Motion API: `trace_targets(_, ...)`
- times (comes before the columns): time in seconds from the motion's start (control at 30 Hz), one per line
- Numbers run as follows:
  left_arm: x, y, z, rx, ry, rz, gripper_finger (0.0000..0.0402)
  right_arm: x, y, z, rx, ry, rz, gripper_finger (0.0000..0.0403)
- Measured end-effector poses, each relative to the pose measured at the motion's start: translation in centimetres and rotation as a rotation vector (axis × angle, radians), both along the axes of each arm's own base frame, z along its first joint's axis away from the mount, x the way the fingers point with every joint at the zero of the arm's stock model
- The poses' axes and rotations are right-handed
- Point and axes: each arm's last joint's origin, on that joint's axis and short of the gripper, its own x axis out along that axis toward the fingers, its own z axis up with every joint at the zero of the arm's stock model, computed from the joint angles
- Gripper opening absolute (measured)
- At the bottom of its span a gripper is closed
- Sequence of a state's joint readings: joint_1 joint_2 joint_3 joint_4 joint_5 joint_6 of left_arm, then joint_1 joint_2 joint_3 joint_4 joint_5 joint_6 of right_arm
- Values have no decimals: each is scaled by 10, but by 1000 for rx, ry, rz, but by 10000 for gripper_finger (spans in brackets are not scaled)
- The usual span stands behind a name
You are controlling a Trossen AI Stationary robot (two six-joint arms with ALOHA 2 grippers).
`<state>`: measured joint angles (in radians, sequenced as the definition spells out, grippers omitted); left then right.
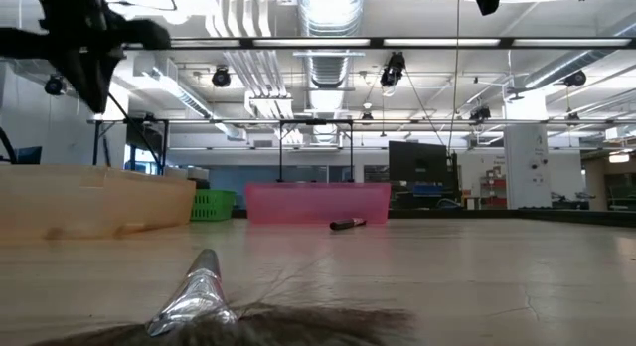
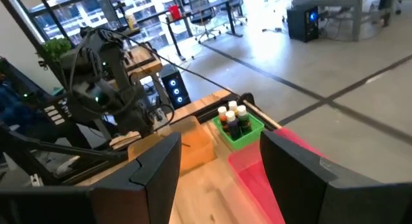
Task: Pick & Place Paint Supplies
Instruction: Put the black paintbrush into the orange bin
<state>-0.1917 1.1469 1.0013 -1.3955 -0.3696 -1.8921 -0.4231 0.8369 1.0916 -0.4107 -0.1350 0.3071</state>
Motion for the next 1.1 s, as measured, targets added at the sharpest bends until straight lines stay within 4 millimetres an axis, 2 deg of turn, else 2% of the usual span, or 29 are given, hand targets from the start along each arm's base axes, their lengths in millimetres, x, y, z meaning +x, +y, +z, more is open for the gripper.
trace_targets(0.13, 1, -3, -23, -92, 51, -122, 61, 9, -4, -5, 42, 20, -5, 207)
trace_targets(0.27, 2, -6, -28, -137, 81, -262, 109, 18, -7, -10, 82, 41, -5, 207)
trace_targets(0.37, 3, -7, -21, -128, 75, -380, 141, 29, -9, -16, 128, 67, 5, 207)
trace_targets(0.57, 22, -10, 18, 22, -91, -777, 175, 66, 1, -38, 251, 169, 144, 207)
trace_targets(0.7, 31, -10, 46, 168, -171, -936, 177, 98, 23, -62, 362, 280, 229, 207)
trace_targets(0.87, 31, -7, 66, 299, -177, -960, 178, 135, 70, -98, 520, 448, 320, 207)
trace_targets(1.1, 28, -5, 78, 403, -150, -1020, 178, 158, 139, -134, 706, 578, 390, 207)
